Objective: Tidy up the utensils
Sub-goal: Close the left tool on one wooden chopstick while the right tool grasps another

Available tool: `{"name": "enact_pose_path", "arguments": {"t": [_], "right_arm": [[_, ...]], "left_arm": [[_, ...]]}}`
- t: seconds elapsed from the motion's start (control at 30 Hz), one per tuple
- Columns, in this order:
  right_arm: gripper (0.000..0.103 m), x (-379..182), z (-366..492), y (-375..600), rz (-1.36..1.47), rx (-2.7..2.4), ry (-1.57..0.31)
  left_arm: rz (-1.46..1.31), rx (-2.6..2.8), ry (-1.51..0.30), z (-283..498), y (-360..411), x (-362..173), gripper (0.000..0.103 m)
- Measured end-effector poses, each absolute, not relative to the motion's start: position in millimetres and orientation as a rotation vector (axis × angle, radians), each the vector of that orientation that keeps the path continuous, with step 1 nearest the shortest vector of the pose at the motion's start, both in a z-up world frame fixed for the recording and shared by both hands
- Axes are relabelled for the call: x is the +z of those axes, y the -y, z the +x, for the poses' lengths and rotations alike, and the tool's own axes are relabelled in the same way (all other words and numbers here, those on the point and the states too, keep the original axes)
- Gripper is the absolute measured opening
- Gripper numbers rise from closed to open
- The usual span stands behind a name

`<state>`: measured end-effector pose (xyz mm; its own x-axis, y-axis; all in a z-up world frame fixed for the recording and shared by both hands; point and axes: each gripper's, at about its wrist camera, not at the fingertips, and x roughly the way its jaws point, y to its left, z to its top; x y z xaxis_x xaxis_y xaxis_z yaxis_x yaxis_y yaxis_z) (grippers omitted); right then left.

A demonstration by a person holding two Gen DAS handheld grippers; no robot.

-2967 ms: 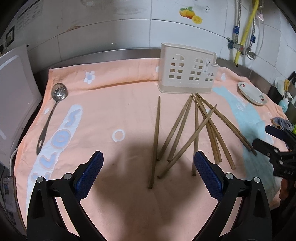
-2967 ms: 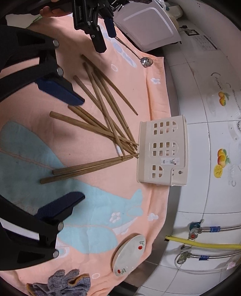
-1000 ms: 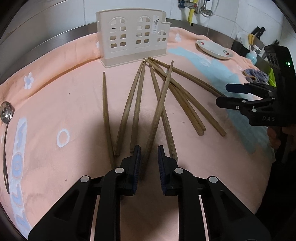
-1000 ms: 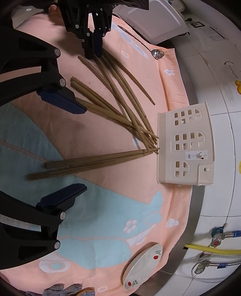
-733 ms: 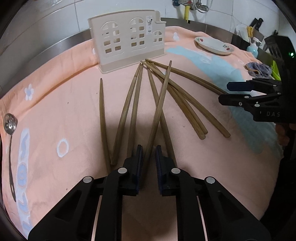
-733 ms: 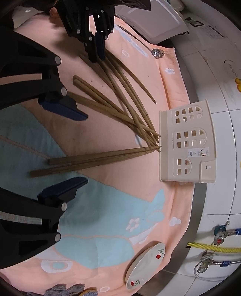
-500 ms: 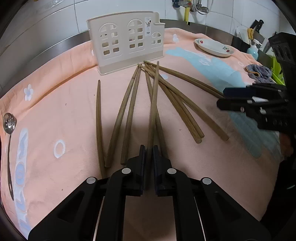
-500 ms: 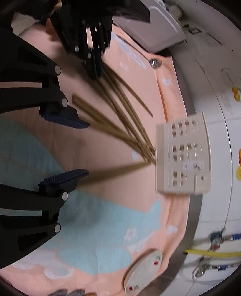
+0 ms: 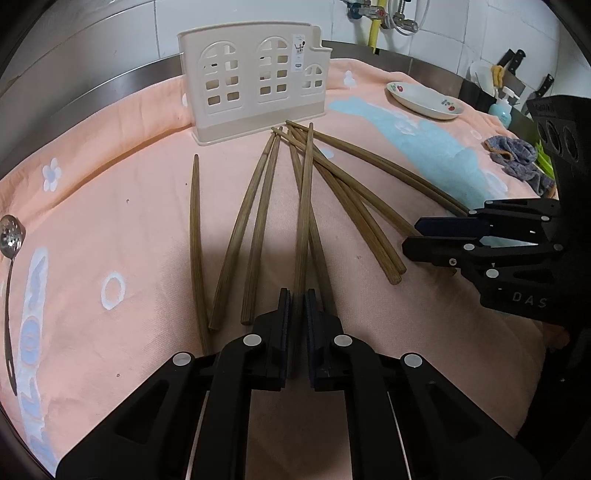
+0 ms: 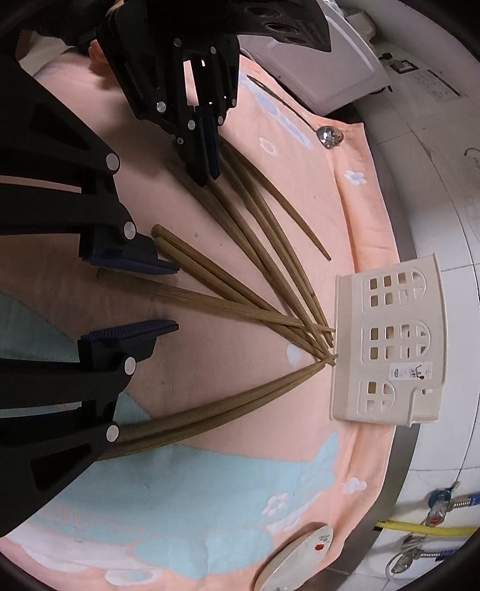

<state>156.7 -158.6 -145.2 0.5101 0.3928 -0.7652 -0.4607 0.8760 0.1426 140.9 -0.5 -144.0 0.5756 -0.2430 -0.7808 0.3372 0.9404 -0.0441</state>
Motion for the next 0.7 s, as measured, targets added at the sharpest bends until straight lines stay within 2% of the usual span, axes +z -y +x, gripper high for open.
{"name": "enact_pose_path", "arguments": {"t": [0.07,0.2,0.43,0.7], "right_arm": [[0.021,-145.9,156.0,157.4,-0.096,0.498,-0.891],[0.009,-146.9,153.6,157.8,-0.118,0.466,-0.874],[0.007,-141.6,150.5,164.9,-0.094,0.462,-0.859],[0.007,-110.6,141.0,177.7,-0.087,0.456,-0.757]], "left_arm": [[0.113,-0.341,-0.894,140.9,0.3,-144.1,0.008],[0.102,-0.336,-0.892,141.3,0.2,-144.2,0.008],[0.069,-0.312,-0.901,143.3,0.0,-143.6,0.007],[0.022,-0.288,-0.874,137.4,-3.2,-129.5,0.005]]}}
